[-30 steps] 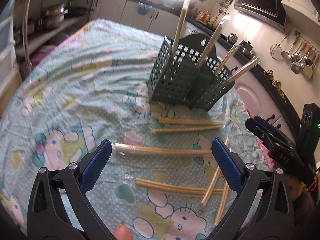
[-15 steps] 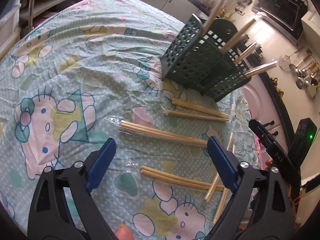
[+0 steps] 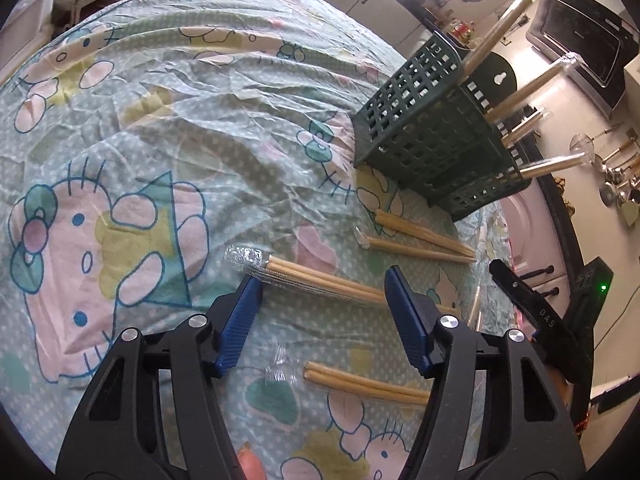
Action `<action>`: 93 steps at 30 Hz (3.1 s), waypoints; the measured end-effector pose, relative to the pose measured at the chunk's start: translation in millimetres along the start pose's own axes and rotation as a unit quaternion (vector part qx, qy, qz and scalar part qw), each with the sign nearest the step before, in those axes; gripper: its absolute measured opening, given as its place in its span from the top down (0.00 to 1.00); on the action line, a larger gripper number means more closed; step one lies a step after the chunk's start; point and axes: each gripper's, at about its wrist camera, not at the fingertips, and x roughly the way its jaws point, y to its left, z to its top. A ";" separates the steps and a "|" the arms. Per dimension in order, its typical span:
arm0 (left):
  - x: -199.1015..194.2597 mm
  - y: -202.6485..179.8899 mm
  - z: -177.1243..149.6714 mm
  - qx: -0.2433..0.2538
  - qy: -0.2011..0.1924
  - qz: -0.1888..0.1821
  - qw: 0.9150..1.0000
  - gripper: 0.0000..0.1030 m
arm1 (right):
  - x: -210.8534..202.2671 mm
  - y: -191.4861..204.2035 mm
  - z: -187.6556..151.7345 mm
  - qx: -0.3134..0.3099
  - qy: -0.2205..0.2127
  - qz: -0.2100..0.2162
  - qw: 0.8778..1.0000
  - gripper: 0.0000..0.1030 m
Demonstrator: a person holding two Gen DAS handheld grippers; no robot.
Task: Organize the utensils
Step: 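Lower the open left tool toward the wrapped chopstick bundle on the cloth, then close the left tool on a chopstick while the right tool grasps another chopstick, then lift both held chopsticks up over the green basket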
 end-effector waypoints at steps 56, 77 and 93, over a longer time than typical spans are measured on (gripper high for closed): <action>-39.0 -16.9 22.8 0.040 -0.084 -0.008 0.996 0.93 | -45.8 37.7 20.5 -0.035 -0.071 0.038 0.996 0.97; -83.6 -83.1 14.7 0.131 -0.133 -0.051 0.981 0.96 | -97.5 89.6 21.3 -0.133 -0.144 0.081 0.977 0.97; -102.3 -118.2 17.5 0.169 -0.154 -0.079 0.970 0.97 | -124.7 101.6 24.4 -0.152 -0.170 0.104 0.968 0.97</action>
